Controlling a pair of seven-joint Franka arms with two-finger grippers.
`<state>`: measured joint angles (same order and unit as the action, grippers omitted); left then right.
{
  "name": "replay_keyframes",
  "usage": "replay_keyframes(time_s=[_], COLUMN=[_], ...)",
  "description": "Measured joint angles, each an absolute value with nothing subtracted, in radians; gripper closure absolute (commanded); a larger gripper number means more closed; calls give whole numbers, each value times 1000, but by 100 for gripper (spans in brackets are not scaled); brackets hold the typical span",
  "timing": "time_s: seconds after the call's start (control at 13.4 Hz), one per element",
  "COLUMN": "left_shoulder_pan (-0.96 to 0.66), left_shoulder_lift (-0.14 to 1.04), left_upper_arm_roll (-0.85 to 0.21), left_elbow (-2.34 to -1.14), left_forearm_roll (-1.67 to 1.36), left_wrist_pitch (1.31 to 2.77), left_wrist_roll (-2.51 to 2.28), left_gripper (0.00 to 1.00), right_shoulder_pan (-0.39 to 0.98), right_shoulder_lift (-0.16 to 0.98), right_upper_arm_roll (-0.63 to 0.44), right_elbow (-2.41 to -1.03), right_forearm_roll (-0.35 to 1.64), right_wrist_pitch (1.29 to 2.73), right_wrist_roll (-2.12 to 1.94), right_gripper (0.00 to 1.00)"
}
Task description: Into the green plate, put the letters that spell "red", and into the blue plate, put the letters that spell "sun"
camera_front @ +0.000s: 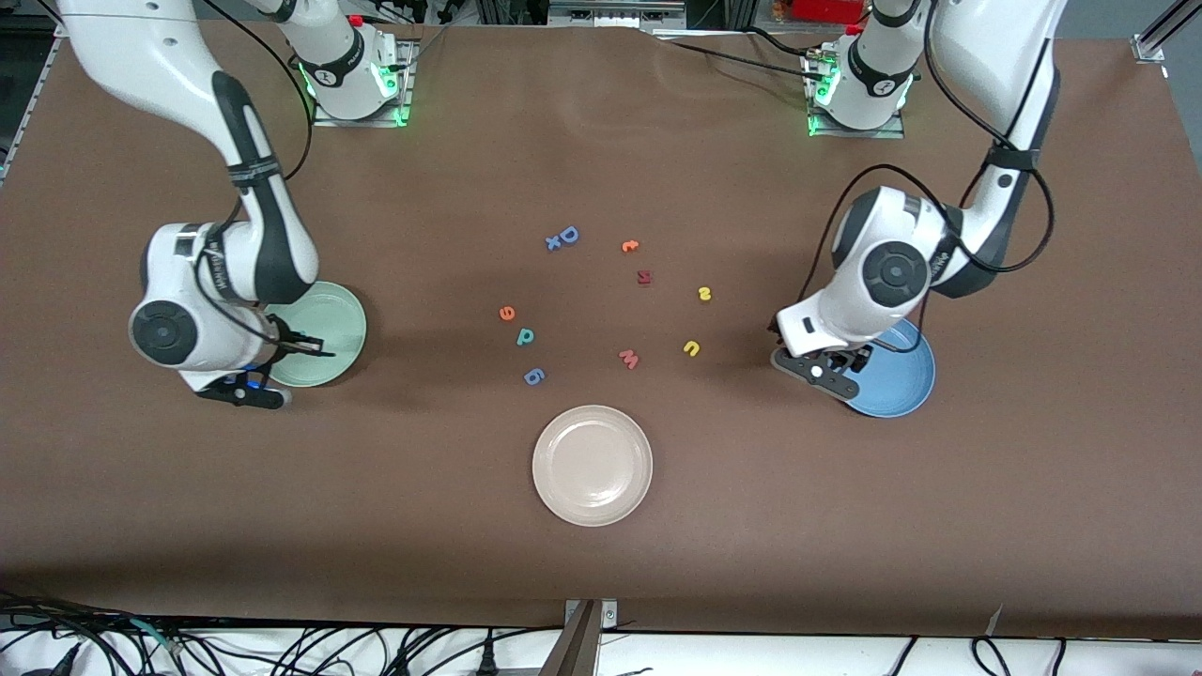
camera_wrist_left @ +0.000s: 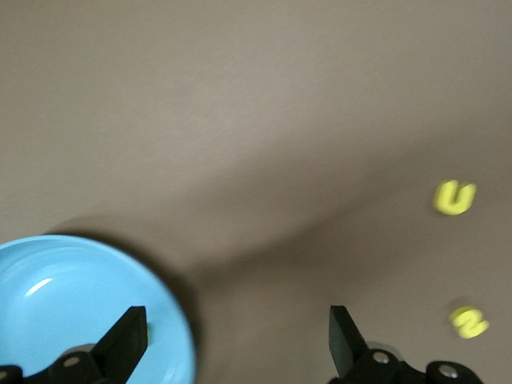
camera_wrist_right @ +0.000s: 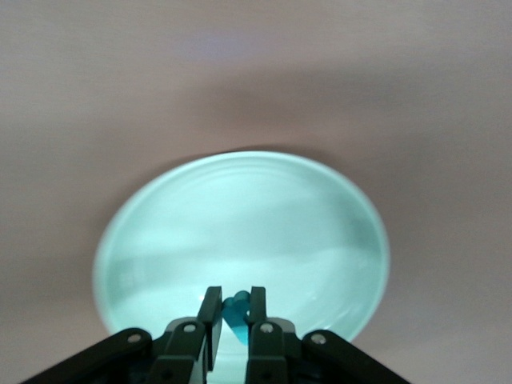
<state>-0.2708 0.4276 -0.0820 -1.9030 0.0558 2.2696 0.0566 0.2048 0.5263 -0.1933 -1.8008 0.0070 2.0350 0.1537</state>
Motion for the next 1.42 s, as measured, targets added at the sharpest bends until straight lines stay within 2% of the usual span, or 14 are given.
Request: replay_keyframes(time_s=[0.07,0.22,0.3,0.37,0.52,0.82,1.19,1.42], left_shoulder_pan=[-294,-340,-366,-393,-437,-449,-475,-499], left_shoulder_lift=[430,446,461,481,531,594,606,638], left_upper_arm_roll=[-82,-83,-83,-82,-82,-77,-79,-79], left_elbow=[-1897,-1876,-1861,-1844,-1806,-1746,-1742,-1742], left_forearm_roll=[56,56,56,56,56,56,56,56], left_wrist_pitch=[2270,2270,2270,2270,2270,2270,2269,2301], left_wrist_roll=[21,-60,-108,-160,-250,-287,-287,-291], left_gripper=[0,0,0,0,0,0,0,3], right_shoulder_pan=[182,164,164,165,171,187,205,238], right_shoulder_lift=[538,555,559,559,559,554,535,533], right_upper_arm_roll=[-193,-193,-191,-187,-182,-163,36,128], right_elbow=[-1801,-1801,-1801,-1801,-1800,-1794,-1794,-1795], right_forearm_roll=[7,7,7,7,40,165,177,177], right_wrist_pitch=[2036,2038,2039,2039,2038,2014,2014,2074], right_wrist_roll=[123,99,99,99,101,154,578,823], right_gripper=[79,30,22,20,10,11,11,11])
